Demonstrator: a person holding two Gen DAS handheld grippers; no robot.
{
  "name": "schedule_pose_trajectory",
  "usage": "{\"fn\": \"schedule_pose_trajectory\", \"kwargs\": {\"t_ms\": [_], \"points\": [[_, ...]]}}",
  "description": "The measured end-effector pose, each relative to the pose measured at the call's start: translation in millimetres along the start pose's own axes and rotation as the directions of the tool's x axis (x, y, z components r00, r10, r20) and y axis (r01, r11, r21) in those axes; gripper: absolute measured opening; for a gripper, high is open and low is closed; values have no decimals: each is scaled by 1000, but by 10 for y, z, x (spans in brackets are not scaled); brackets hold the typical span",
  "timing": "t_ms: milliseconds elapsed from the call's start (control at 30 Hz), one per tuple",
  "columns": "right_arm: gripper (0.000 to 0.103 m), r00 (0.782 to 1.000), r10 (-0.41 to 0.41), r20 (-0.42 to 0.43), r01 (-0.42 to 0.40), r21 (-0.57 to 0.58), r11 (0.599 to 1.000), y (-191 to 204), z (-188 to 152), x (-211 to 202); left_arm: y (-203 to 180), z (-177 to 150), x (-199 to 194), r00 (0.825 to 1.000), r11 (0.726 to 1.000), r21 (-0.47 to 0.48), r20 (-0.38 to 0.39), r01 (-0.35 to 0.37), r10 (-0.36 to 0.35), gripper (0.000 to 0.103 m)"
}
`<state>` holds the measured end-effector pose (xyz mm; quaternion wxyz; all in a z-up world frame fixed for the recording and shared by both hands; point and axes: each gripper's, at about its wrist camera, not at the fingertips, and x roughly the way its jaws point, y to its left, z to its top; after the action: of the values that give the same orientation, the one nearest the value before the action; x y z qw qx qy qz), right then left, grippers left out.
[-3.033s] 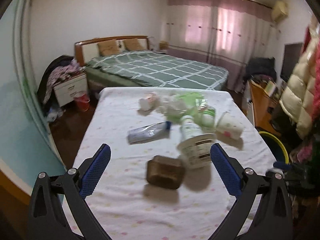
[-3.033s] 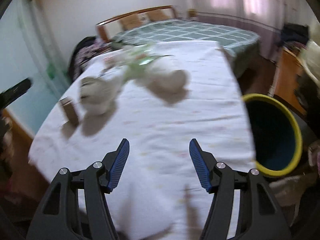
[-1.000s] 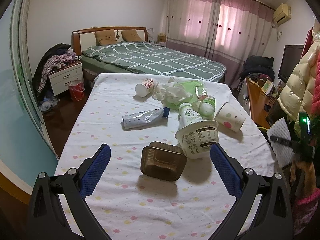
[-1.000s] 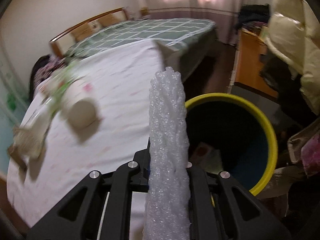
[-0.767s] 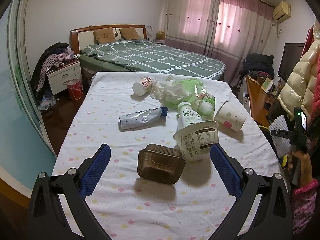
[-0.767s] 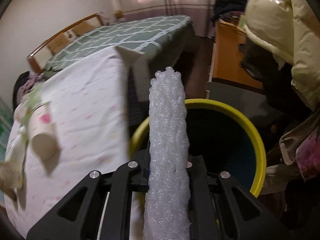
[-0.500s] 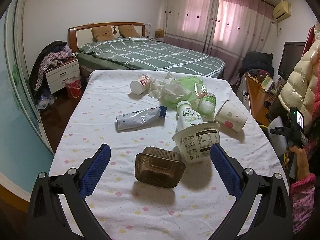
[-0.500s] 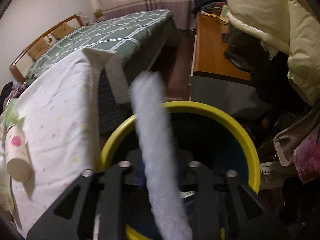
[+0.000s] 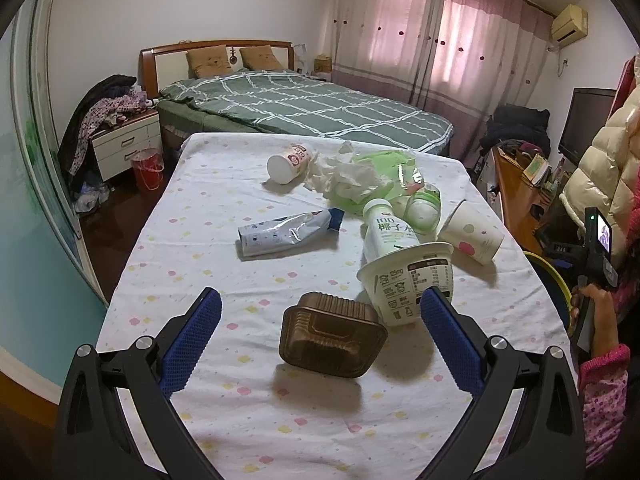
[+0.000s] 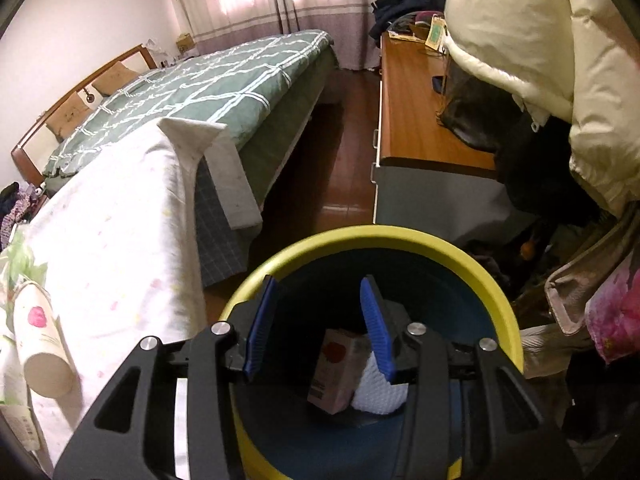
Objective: Collect trash
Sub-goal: 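Close the left tool on the brown foil tray and lift it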
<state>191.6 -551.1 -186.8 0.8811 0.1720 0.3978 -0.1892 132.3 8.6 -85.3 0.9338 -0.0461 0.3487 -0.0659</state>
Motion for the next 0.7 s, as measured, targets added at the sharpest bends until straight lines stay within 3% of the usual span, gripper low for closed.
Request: {"fn": "schedule_pose_trajectory", "kwargs": {"t_ms": [300, 700], "points": [[48, 996, 21, 86, -21, -11, 1000, 324, -18, -156, -114, -74, 85, 999, 1000, 29, -45, 5, -3, 98], [48, 996, 42, 76, -41, -21, 999, 358, -45, -94, -113, -150, 430, 991, 998, 57, -129, -14, 21, 98]]}}
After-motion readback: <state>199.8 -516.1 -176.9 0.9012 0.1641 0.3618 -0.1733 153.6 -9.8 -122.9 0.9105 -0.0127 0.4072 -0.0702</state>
